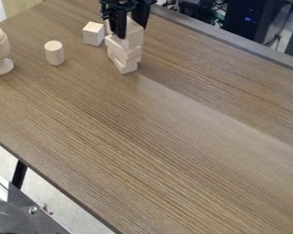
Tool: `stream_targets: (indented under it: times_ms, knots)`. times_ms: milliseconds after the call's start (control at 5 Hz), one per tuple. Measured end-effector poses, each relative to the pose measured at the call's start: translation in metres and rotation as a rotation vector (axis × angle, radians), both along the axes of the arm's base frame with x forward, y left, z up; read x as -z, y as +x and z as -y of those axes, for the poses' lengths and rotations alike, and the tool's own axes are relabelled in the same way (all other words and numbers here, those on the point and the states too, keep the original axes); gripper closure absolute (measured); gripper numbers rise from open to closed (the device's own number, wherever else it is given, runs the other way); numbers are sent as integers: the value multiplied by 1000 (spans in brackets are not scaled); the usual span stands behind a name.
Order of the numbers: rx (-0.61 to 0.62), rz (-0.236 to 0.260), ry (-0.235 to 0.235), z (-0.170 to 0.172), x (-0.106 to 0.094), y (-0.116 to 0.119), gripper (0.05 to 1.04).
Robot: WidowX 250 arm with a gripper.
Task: Put the arch on top of the block
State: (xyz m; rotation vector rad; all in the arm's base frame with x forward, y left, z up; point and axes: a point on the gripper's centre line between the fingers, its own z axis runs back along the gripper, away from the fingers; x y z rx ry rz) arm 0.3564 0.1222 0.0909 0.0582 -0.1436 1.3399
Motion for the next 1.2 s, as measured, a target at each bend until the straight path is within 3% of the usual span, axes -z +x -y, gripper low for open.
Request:
stream_targets:
  times_ms: [400, 600, 800, 1000, 1200]
  knots:
    - [-18, 7, -1, -2, -3, 2, 473]
    - [-39, 2, 8, -4, -4, 2, 179]
    - [-48, 6, 9, -5, -4, 2, 77]
    - [-43, 11, 11, -4, -6, 2, 84]
    - [-22, 61, 34, -3, -41, -4, 84]
